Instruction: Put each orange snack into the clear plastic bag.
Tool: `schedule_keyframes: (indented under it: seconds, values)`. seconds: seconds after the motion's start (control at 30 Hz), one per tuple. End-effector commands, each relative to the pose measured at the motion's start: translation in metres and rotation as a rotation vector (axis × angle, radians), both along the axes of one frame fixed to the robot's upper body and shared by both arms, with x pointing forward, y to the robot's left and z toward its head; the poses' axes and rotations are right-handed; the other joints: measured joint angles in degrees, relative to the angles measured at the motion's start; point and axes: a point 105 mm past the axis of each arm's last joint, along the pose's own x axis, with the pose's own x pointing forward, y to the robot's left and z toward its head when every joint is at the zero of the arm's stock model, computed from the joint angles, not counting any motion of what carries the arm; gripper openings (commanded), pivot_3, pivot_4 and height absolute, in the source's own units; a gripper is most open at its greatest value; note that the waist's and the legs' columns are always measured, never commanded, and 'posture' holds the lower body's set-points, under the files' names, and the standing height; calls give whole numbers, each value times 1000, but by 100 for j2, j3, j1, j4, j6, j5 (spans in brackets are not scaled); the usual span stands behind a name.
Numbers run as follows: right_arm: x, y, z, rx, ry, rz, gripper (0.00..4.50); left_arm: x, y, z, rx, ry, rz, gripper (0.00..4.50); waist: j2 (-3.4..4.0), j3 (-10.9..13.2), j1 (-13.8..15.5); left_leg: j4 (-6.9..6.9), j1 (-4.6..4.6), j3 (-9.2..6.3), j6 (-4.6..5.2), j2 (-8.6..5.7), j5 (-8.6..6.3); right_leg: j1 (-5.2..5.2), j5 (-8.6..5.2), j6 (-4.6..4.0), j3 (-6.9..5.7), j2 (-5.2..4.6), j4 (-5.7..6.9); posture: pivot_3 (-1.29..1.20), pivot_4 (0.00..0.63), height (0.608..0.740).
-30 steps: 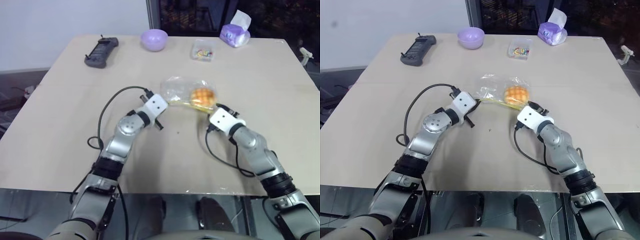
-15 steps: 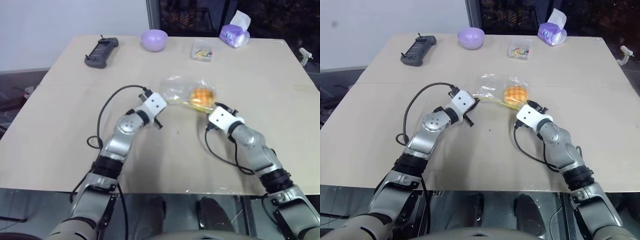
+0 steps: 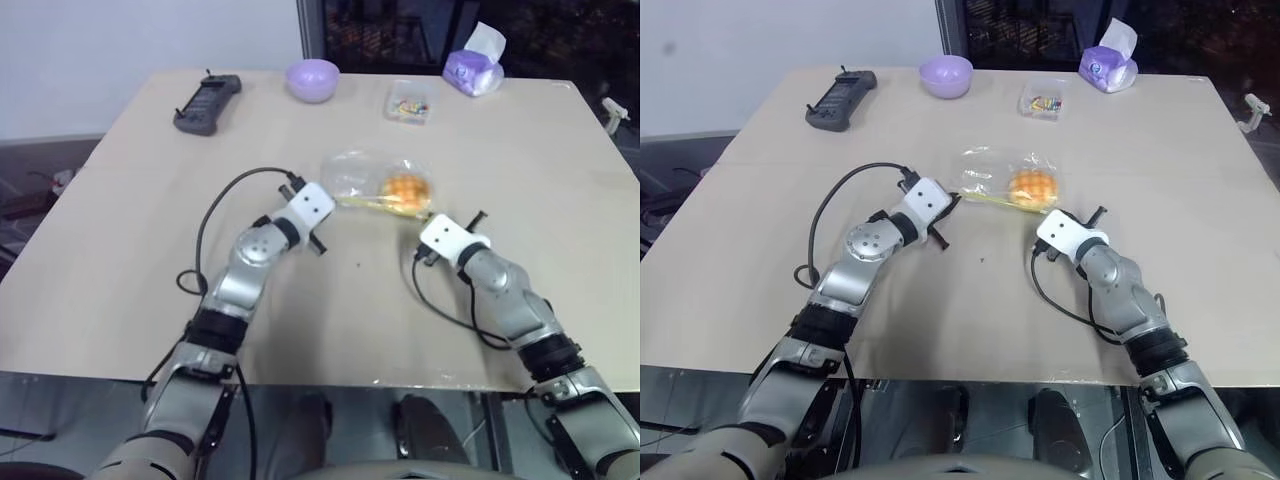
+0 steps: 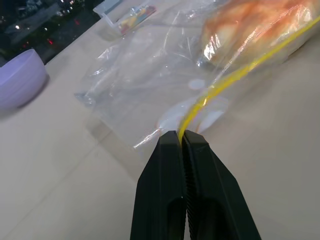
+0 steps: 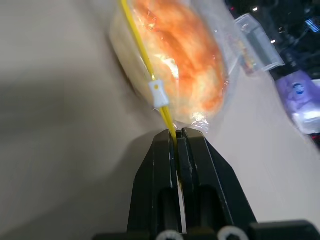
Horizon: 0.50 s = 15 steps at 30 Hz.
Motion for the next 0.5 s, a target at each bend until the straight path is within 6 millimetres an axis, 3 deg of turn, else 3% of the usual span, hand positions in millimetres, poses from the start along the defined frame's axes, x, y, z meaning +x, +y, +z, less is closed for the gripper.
schedule_keyframes:
  seconds: [0.03, 0.1, 0.2, 0.27, 0.4, 0.5]
  values:
    - [21, -39, 114, -3, -373, -127, 90, 29, -1, 93, -77, -300, 76, 0, -1, 9, -3, 0, -2, 0, -1, 0, 0, -2, 0, 0, 0, 0, -1, 0, 150, 740]
    - [21, -47, 163, 1, -518, -147, 90, 38, -4, 136, -133, -399, 96, 0, -6, 26, -5, 5, -17, -1, -3, -3, 3, -17, 1, 1, -2, -1, 6, 0, 150, 740]
    - [20, -50, 188, -1, -580, -138, 90, 43, -9, 157, -145, -441, 79, 0, -10, -10, -31, -19, -27, 4, -6, -2, 3, -30, -3, 1, 0, -5, -20, 0, 150, 740]
    - [18, -50, 190, -14, -576, -123, 90, 44, -12, 158, -138, -448, 60, 0, -16, -64, -74, -48, -7, 15, -2, 4, 1, -14, -4, 3, -5, -7, -30, 0, 150, 740]
    - [14, -48, 170, -26, -497, -74, 90, 41, -14, 136, -117, -407, 11, 0, -14, -61, -186, -64, -34, 32, 18, 1, -12, -46, -8, 8, -10, -21, -65, 0, 150, 740]
    - [-3, -33, 133, 16, -319, 64, 90, 28, -4, 98, -73, -342, -31, 0, -12, -59, -228, -25, -125, 35, 16, -5, -11, -135, -8, 8, -3, -25, -36, 0, 150, 740]
